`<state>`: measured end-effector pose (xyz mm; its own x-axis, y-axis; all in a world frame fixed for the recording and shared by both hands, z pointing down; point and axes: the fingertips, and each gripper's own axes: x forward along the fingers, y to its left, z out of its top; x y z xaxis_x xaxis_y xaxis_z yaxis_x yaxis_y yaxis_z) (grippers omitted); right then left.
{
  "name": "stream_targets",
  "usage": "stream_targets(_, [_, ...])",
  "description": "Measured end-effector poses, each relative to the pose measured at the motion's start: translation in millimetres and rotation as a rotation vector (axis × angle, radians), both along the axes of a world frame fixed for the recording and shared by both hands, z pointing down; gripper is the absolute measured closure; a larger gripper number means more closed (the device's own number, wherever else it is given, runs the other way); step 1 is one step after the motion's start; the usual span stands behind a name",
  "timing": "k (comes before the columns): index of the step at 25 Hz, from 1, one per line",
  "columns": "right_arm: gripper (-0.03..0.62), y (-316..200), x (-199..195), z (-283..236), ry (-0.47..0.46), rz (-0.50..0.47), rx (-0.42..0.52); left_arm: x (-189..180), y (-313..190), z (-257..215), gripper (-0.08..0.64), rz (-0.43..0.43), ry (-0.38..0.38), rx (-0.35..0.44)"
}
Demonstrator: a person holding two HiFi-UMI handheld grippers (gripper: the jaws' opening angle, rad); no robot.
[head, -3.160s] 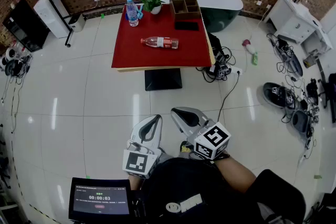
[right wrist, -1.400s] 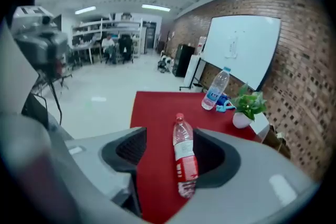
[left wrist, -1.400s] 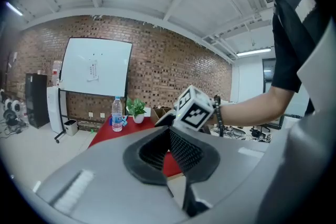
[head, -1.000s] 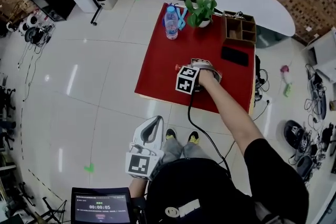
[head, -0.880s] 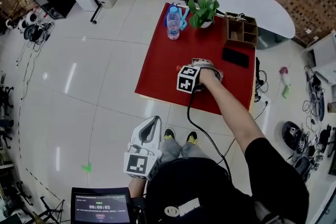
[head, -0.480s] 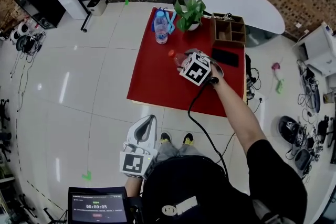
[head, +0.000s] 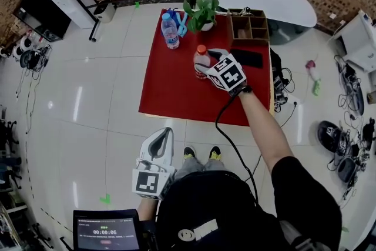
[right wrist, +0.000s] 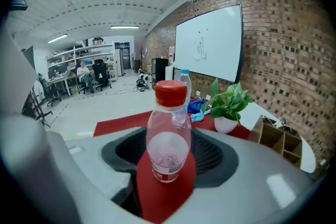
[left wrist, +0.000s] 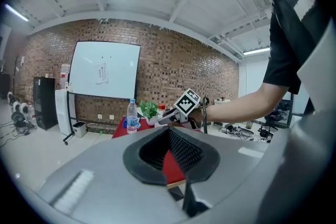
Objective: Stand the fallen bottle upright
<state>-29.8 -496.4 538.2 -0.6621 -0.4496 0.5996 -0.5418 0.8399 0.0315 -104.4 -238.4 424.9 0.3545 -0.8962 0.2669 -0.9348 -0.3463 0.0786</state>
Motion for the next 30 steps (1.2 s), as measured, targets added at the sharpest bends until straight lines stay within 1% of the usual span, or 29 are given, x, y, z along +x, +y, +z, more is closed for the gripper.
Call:
stream_targets(3, [0.324,-1,0,-1,-0.012,0.009,0.006,2,1,0,0.555,-0.004,-0.009,0.004])
stream_targets(8, [0.322,6,0,0,-0.013,-0.019,0.046,7,-1,-4,0.555,-0.013,-0.017,0.009])
stream_targets(12, [0.322,11,1,-9,-0.07,-0.016,0.044,12,1,-6,0.555,-0.005,-0.012,0.012])
stream_targets(16, [0.322,12,10,-25,-0.101,-0.008,0.058,20,1,-10,0.555,-0.002,-0.017,0.023])
stream_targets(19, [0.322,27,28,-52,-0.17,0.002,0.094,26,3,-11,0.555,0.002,-0.018,0.025])
stream_targets(22, [0.322,65,57,-87,-0.321,0.024,0.121,28,4,-13,0.555,-0.012,-0.017,0.028])
stream_targets(23, [0.336,80,69,-98,-0.379,0.045,0.13,30,4,-14,0.555,-0.013,-0.017,0.027])
stream_targets(24, [0.401,95,81,-106,-0.433,0.075,0.138,33,5,-14,0.555,-0.01,-0.016,0.027])
stream_targets(25, [0.551,109,92,-109,-0.477,0.107,0.139,36,5,-13,0.555,-0.004,-0.016,0.029])
stream_targets(26, [0.589,125,100,-108,-0.505,0.129,0.129,40,6,-12,0.555,0.006,-0.015,0.034])
stream_targets(28, [0.589,155,110,-98,-0.522,0.139,0.095,48,8,-11,0.555,0.014,-0.018,0.029])
stream_targets(30, [0.589,177,116,-89,-0.517,0.141,0.072,56,10,-10,0.555,0.017,-0.031,0.012])
